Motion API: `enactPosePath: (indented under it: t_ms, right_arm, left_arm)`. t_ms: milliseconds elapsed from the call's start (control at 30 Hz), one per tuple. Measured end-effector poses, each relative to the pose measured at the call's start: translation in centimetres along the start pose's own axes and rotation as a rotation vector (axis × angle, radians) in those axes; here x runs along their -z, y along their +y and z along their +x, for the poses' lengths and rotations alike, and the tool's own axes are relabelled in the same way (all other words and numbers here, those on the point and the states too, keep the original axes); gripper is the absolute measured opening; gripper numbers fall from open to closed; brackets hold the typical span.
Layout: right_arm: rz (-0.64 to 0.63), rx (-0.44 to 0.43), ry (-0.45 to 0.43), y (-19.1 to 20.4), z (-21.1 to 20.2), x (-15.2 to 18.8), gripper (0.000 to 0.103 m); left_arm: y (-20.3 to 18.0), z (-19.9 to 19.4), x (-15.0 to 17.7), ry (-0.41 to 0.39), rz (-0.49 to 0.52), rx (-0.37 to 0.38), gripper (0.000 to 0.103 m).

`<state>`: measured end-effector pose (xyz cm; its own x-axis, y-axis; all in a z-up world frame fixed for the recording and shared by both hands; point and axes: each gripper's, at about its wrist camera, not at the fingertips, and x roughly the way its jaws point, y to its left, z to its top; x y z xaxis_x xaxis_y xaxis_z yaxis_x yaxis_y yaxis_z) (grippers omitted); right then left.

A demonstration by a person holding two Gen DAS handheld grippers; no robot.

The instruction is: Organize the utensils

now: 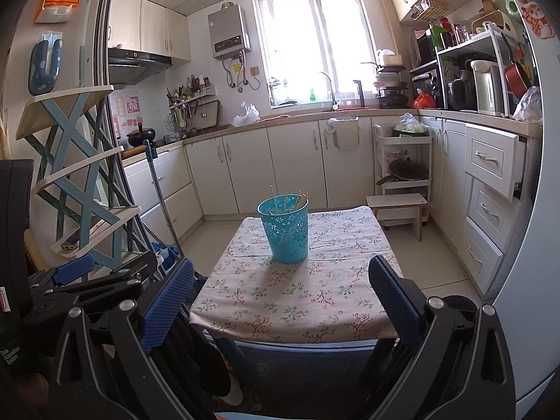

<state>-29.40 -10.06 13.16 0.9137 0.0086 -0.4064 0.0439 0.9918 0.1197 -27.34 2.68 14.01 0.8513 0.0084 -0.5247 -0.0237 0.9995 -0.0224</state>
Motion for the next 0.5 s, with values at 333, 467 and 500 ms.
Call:
enactPosePath:
  t_ms: [333, 467, 500]
  right_arm:
    - [0.000, 0.000, 0.002, 0.10, 0.02, 0.03, 0.096]
    - [0.000, -0.003, 0.007, 0.29, 0.12, 0.64, 0.096]
    - [0.000, -0.003, 0.007, 0.29, 0.12, 0.63, 0.096]
  left_arm:
    - [0.05, 0.01, -0.04, 0.001, 0.001, 0.001, 0.097]
    - [0.08, -0.04, 0.04, 0.001, 0.000, 0.000, 0.097]
    - [0.06, -0.03, 0.00, 0.001, 0.001, 0.000, 0.097]
